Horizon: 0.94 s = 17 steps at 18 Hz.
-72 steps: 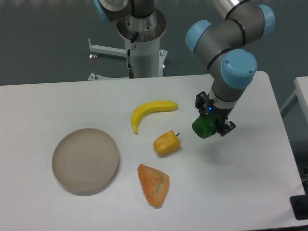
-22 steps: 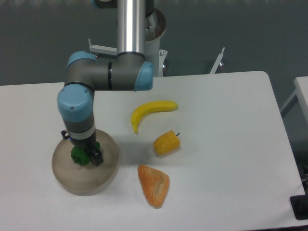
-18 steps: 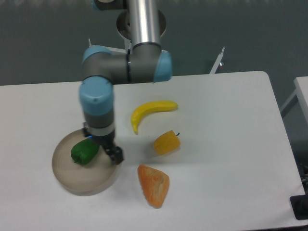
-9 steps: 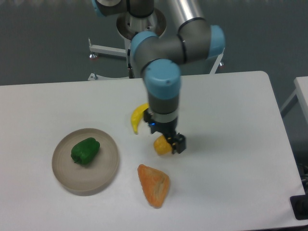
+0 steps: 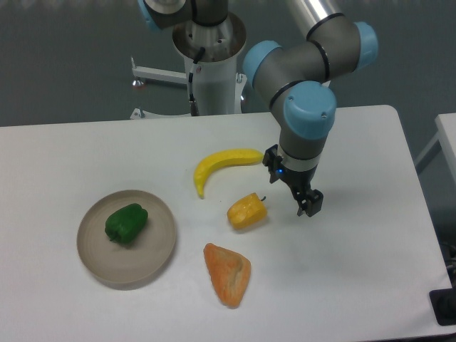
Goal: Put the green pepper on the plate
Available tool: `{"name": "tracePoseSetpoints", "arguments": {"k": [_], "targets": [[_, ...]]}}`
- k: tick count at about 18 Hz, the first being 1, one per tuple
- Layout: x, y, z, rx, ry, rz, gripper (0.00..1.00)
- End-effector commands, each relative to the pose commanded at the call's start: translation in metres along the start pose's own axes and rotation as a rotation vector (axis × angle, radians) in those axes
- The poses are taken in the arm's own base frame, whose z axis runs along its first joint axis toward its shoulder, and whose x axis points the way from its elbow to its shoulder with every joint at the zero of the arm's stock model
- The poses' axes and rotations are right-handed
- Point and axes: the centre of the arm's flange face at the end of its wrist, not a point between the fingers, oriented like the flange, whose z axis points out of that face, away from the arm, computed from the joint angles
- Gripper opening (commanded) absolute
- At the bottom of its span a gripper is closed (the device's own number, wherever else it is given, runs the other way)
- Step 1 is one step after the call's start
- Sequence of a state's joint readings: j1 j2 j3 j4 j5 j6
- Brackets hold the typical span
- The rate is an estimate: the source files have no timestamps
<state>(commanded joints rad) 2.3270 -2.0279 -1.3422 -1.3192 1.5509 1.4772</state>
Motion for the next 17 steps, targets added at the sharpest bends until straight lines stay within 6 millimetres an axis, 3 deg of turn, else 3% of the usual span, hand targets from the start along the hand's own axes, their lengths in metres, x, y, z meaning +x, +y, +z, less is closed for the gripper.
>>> {"name": "tracePoseSetpoints", "arguments": {"k": [17], "targets": [[-0.004,0.010,0.003,-0.002,0.003,0.037,1.00]]}}
